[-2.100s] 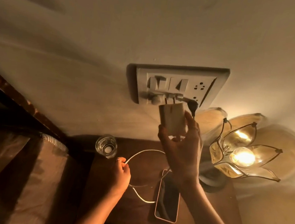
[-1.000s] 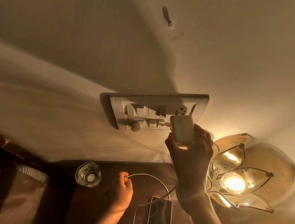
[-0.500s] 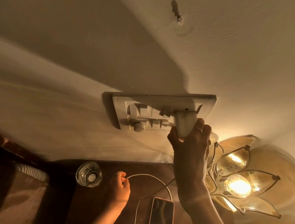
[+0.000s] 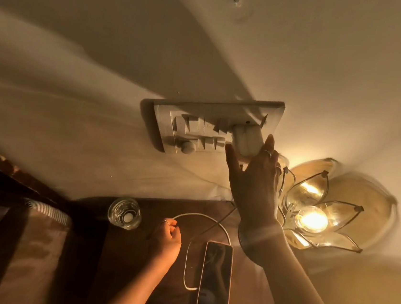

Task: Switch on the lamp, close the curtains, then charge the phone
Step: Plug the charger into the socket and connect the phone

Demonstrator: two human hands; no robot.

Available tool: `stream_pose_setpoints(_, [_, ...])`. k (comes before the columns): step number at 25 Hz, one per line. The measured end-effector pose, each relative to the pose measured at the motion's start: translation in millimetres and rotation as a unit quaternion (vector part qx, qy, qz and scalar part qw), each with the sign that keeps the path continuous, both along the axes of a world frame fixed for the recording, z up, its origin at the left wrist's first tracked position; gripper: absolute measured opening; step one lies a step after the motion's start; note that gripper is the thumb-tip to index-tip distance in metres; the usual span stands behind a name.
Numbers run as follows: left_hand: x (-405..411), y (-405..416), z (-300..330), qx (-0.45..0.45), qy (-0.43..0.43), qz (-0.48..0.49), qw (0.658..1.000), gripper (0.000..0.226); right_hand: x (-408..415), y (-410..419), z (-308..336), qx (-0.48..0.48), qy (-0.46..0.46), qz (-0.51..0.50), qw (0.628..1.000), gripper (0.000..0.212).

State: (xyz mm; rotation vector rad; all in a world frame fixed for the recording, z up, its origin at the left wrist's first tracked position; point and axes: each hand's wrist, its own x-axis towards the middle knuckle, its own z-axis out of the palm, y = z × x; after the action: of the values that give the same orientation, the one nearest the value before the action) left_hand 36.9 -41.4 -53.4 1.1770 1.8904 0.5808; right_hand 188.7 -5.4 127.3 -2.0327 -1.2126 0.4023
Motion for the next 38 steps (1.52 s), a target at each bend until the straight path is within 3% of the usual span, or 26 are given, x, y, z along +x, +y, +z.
stream_pose_setpoints(2, [-1, -12, -2, -0.007, 0.006, -0.004, 1.000, 0.020, -2, -27, -5, 0.006, 0.031, -0.004, 0.999, 0.082])
stream_pose_setpoints(5, [-2, -30, -7, -0.027, 0.009, -0.018, 0.999, 0.022, -14, -86, -30, 0.069, 0.068, -0.012, 0.995, 0.063])
stream_pose_setpoints(9, [-7, -48, -12, -0.071, 0.020, -0.029, 0.997, 0.025, -28, -147, -104, -0.038, 0.080, -0.059, 0.994, 0.042])
stream_pose_setpoints(12, [-13, -56, -17, -0.079, 0.027, -0.024, 0.996, 0.025, -29, -160, -156, -0.192, 0.045, -0.028, 0.980, 0.051])
stream_pose_setpoints(16, [-19, -65, -30, -0.095, 0.040, -0.025, 0.994, 0.025, -37, -155, -199, -0.357, 0.014, 0.022, 0.934, 0.077])
stream_pose_setpoints(22, [-26, -78, -45, -0.103, 0.045, -0.019, 0.993, 0.023, -52, -160, -241, -0.430, -0.044, 0.042, 0.901, 0.092])
stream_pose_setpoints(27, [-31, -84, -52, -0.119, 0.031, -0.015, 0.992, 0.023, -49, -159, -237, -0.402, -0.019, 0.037, 0.915, 0.097])
stream_pose_setpoints(32, [-31, -100, -47, -0.150, -0.050, 0.029, 0.987, 0.019, -43, -193, -192, -0.348, 0.175, -0.001, 0.921, 0.096])
stream_pose_setpoints(35, [-35, -111, -38, -0.242, -0.124, 0.056, 0.961, 0.022, -63, -229, -159, -0.376, 0.228, 0.015, 0.898, 0.095])
stream_pose_setpoints(38, [-52, -129, -28, -0.358, -0.159, 0.036, 0.919, 0.046, -94, -256, -146, -0.385, 0.243, 0.013, 0.890, 0.090])
